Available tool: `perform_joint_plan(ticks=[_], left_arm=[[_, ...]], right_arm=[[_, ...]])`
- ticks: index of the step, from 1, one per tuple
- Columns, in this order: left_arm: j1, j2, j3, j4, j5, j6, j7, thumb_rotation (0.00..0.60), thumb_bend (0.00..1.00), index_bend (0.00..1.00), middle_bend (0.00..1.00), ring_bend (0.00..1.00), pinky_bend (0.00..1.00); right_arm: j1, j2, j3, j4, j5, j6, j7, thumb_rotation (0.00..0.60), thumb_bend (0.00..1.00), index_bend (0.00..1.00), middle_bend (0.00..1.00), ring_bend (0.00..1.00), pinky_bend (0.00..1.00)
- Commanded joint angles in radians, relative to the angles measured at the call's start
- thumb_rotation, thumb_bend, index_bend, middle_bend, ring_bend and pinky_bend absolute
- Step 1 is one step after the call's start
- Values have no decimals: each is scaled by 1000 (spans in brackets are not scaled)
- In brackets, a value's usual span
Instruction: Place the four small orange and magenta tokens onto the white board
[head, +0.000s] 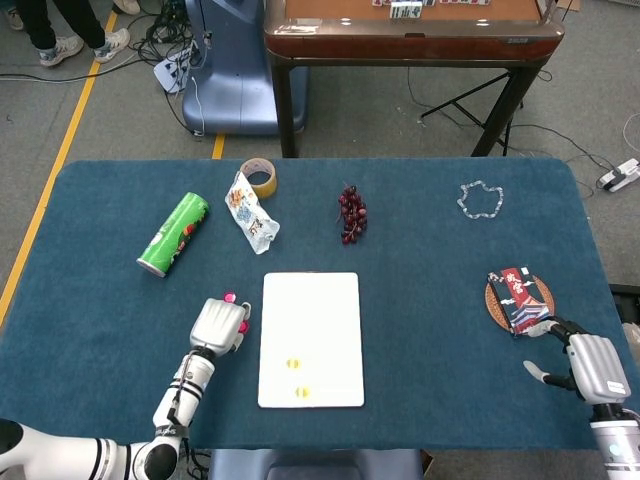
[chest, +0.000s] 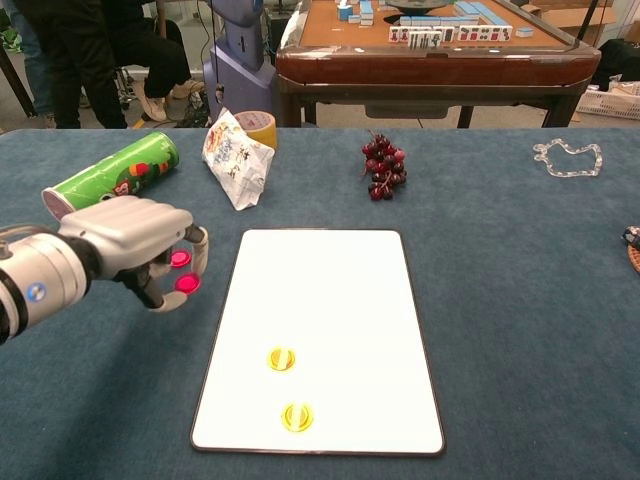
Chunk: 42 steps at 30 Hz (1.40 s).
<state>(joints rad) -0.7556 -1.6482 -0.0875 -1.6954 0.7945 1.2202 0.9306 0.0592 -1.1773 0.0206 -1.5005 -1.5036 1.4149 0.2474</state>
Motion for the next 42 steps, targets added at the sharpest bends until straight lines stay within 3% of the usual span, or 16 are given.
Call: perform_joint_plan(ticks=[1, 11, 22, 28, 37, 42], left_arm=[[-30, 8, -40, -28, -10, -4, 19, 600, 358, 583, 1000, 1000, 1000], [-152, -52, -145, -33, -79, -30, 96, 600, 358, 580, 1000, 1000, 1000], [-244, -130, -199, 66, -181, -60, 106, 600, 358, 565, 1000, 1000, 1000], [-273, -158, -204, 93, -209, -69, 97, 600, 358, 563, 1000, 1000, 1000], [-296, -196, -156, 71, -193, -58, 101, 600, 358, 563, 1000, 1000, 1000], [-308, -229, -153, 74, -188, -49, 94, 600, 358, 563, 1000, 1000, 1000]], right_arm=[[-1, -1, 0, 3, 1, 1, 3, 600, 133, 434, 373, 364, 517], [-9, 1, -2, 15, -1, 11, 25, 600, 133, 434, 373, 364, 517], [-12, -1, -2, 32, 1, 11, 47, 600, 133, 434, 373, 364, 517], [-14, 1, -1, 33, 1, 14, 52, 600, 133, 434, 373, 364, 517], [-14, -3, -1, 37, 2, 11, 53, 600, 133, 434, 373, 364, 517], [-13, -6, -2, 40, 1, 9, 52, 600, 133, 434, 373, 364, 517]])
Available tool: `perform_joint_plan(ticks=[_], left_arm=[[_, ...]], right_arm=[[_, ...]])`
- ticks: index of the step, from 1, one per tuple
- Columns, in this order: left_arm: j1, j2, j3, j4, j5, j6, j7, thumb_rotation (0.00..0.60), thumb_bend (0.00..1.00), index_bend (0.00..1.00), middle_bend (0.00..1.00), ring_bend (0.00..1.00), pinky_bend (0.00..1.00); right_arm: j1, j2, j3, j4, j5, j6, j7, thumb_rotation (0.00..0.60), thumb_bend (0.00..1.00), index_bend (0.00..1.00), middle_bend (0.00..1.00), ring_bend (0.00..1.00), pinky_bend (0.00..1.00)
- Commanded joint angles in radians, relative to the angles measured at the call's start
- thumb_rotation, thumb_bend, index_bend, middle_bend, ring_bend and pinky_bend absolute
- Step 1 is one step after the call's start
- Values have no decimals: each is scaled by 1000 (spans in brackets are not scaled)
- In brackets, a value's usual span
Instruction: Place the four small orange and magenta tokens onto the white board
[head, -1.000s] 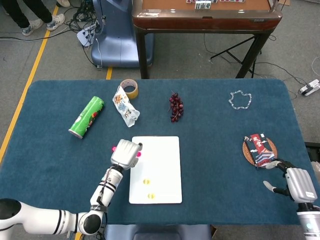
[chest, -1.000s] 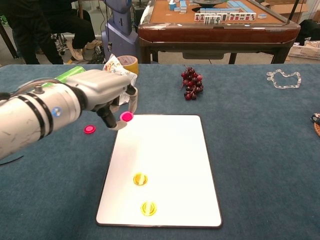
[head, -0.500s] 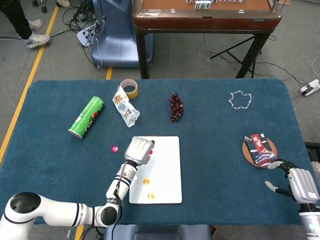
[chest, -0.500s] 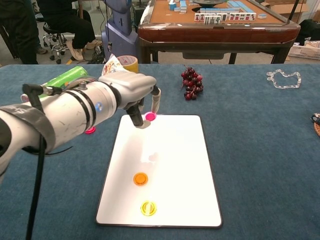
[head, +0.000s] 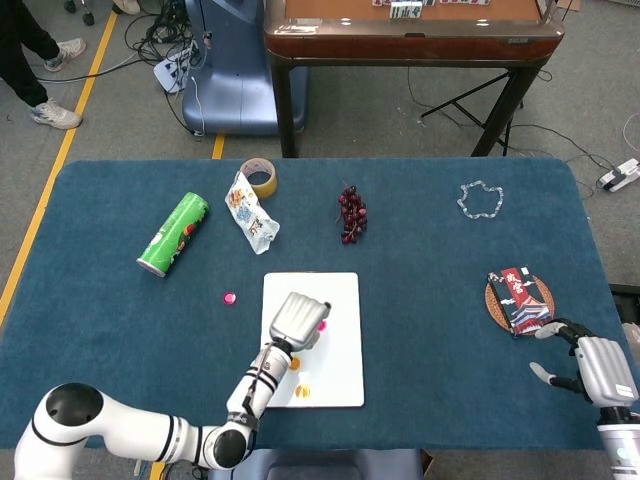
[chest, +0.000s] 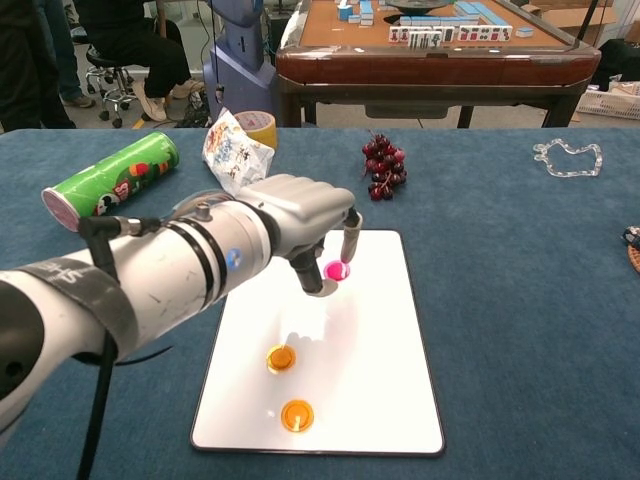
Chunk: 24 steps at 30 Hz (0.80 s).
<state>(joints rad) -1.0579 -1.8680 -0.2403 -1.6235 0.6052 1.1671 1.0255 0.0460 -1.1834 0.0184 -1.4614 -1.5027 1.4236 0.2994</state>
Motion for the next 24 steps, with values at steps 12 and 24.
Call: perform_joint_plan(ticks=[12, 24], left_arm=[[-52, -57, -20, 63, -28, 5, 31, 600, 358, 559, 1000, 1000, 1000], [-57, -77, -25, 101, -58, 6, 23, 600, 358, 414, 1000, 1000, 1000]], right_arm=[[-5, -5, -1, 13, 3, 2, 14, 600, 133, 434, 373, 364, 518], [-6, -9, -1, 21, 3, -1, 19, 600, 132, 434, 373, 364, 517]])
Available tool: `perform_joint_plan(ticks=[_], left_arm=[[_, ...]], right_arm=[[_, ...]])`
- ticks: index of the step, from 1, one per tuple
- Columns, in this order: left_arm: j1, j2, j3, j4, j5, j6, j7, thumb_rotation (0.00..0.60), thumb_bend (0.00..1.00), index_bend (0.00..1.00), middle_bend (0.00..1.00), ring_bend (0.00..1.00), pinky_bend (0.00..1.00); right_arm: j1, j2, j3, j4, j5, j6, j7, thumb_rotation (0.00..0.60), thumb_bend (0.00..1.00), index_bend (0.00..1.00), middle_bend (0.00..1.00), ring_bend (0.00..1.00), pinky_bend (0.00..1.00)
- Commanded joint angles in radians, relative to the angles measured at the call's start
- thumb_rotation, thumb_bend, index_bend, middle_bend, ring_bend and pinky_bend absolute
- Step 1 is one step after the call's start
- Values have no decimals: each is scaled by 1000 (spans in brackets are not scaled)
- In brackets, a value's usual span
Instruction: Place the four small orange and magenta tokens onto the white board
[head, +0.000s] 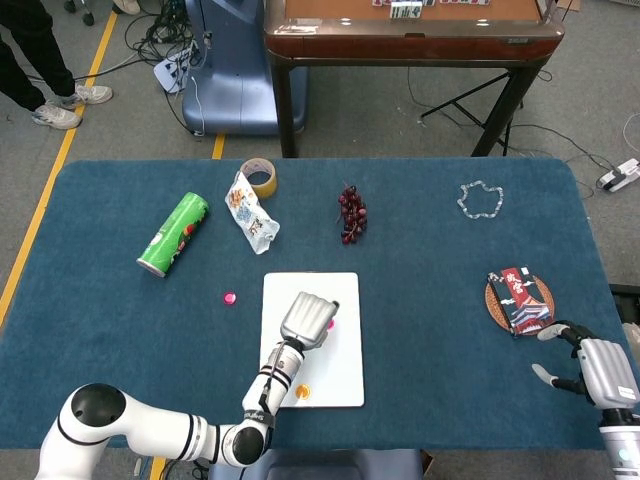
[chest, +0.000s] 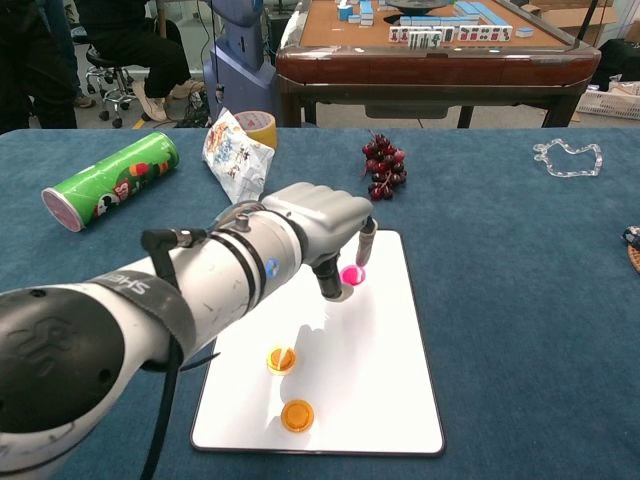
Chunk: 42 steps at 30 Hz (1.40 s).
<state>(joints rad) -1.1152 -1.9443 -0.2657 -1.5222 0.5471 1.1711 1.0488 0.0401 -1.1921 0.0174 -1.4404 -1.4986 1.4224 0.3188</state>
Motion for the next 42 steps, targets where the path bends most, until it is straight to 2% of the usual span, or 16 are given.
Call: perform_joint_plan(ticks=[1, 7, 21, 26, 32, 42], left_arm=[[0, 0, 1, 0, -1, 4, 0, 600, 355, 389, 1000, 1000, 1000], [8, 8, 3, -11, -2, 15, -4, 600, 281, 331, 1000, 1000, 1000], [110, 165, 55, -163, -13, 85, -44, 600, 280, 443, 1000, 1000, 1000], [145, 210, 80, -176, -9, 88, -73, 600, 280, 432, 1000, 1000, 1000], [170, 226, 118, -128, 8, 76, -87, 600, 279, 437, 1000, 1000, 1000], [192, 210, 83, -5, -62, 23, -134, 600, 280, 444, 1000, 1000, 1000]], right_arm=[[1, 0, 0, 0, -1, 0, -1, 600, 132, 434, 373, 364, 517], [2, -1, 0, -3, -3, -1, -3, 600, 133, 434, 373, 364, 517], [10, 42, 9, -69, -19, 14, -40, 600, 133, 434, 373, 364, 517], [10, 69, 19, -107, -21, 32, -56, 600, 133, 434, 373, 364, 518], [9, 96, 25, -141, -20, 43, -76, 600, 132, 434, 373, 364, 517], [9, 97, 22, -142, -15, 35, -79, 600, 132, 434, 373, 364, 517]])
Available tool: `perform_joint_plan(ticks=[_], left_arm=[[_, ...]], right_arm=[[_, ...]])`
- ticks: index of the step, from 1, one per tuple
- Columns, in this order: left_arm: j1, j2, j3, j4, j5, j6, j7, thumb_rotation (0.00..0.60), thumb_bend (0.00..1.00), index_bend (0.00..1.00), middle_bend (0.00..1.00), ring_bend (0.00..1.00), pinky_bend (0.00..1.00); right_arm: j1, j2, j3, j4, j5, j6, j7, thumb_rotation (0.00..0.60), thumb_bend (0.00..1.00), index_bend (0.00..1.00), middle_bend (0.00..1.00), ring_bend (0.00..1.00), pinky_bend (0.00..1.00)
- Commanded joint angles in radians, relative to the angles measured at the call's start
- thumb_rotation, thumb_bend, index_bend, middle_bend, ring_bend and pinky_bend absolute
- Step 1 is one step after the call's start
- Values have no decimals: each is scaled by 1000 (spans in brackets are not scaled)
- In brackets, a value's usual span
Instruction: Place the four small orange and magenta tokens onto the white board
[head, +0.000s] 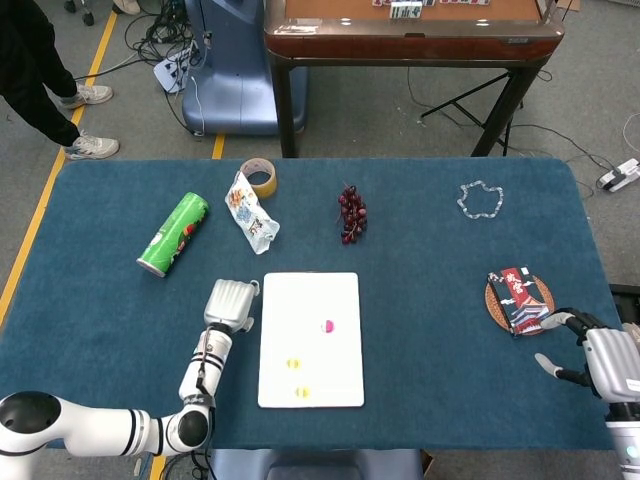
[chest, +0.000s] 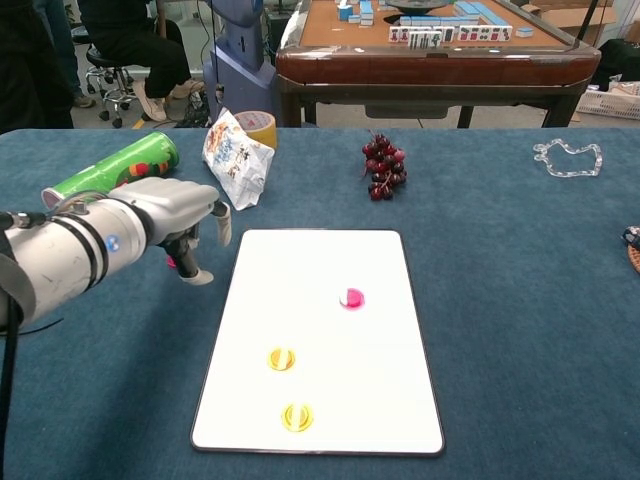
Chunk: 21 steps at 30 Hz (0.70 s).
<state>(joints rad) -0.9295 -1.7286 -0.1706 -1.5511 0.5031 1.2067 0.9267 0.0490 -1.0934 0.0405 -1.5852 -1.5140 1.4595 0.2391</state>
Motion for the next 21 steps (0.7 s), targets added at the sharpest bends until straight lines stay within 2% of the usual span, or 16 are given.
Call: perform_joint_plan(ticks=[1, 21], left_arm=[[8, -8, -15, 32, -23, -15, -15, 600, 279, 445, 1000, 1000, 1000], [27, -26, -43, 121, -64, -41, -28, 600, 278, 481, 1000, 1000, 1000]], right_arm=[[0, -3, -2, 5, 1, -3, 1, 600, 132, 434, 373, 364, 517], [5, -34, -11, 34, 4, -23, 8, 600, 133, 434, 373, 364, 517]])
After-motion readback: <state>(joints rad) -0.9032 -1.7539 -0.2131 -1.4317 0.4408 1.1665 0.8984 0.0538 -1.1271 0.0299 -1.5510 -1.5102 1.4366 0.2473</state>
